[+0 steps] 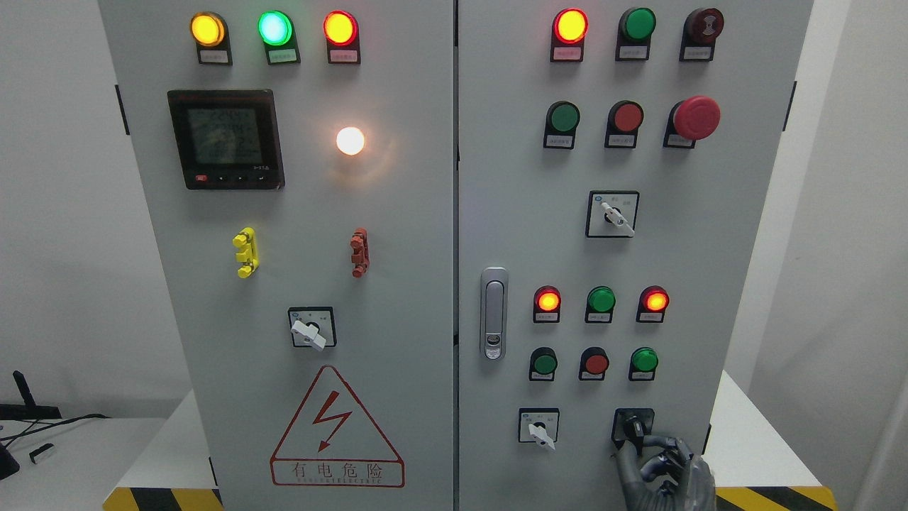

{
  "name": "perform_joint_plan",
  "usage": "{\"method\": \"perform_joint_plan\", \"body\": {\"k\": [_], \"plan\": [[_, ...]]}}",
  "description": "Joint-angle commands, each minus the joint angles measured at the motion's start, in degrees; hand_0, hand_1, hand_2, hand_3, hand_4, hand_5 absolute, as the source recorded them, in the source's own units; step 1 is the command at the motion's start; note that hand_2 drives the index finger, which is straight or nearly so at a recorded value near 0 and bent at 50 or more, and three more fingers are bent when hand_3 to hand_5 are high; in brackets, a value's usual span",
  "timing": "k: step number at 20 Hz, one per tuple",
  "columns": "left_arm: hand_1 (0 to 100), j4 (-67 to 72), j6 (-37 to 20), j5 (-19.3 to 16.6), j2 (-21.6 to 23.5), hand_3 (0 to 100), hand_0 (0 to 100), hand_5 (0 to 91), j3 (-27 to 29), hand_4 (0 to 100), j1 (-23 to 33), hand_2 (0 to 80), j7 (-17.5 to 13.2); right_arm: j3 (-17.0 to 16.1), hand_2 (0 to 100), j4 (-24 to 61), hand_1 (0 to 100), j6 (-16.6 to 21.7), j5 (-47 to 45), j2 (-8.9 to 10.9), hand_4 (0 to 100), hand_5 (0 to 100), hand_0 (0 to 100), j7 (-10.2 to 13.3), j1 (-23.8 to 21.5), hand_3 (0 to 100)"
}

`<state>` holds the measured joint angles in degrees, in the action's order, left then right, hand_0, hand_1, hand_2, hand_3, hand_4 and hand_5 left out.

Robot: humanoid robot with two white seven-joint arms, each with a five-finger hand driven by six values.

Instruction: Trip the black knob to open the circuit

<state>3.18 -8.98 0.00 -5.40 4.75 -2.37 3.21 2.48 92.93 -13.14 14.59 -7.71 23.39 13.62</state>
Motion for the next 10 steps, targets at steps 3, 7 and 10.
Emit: {"method": "perform_joint_plan", "body": {"k": [3,7,10], "plan": [[39,0.0,0.0,-1.8,0.0,0,12,0.0,0.0,0,0.0,0.0,0.0,0.3,58,0.0,78,-0.1,-1.5,-0.03,84,95,51,-0.1,0.1,88],[39,0.0,0.0,-1.8,0.0,0,12,0.0,0.0,0,0.0,0.0,0.0,0.8,58,0.0,78,-0.1,-1.5,-0.03,84,95,51,-0.1,0.1,88],[39,0.0,0.0,-1.8,0.0,0,12,0.0,0.0,0,0.0,0.0,0.0,0.9,58,0.0,78,-0.1,-1.6,0.06,84,95,51,-0.2,0.1,88]]}}
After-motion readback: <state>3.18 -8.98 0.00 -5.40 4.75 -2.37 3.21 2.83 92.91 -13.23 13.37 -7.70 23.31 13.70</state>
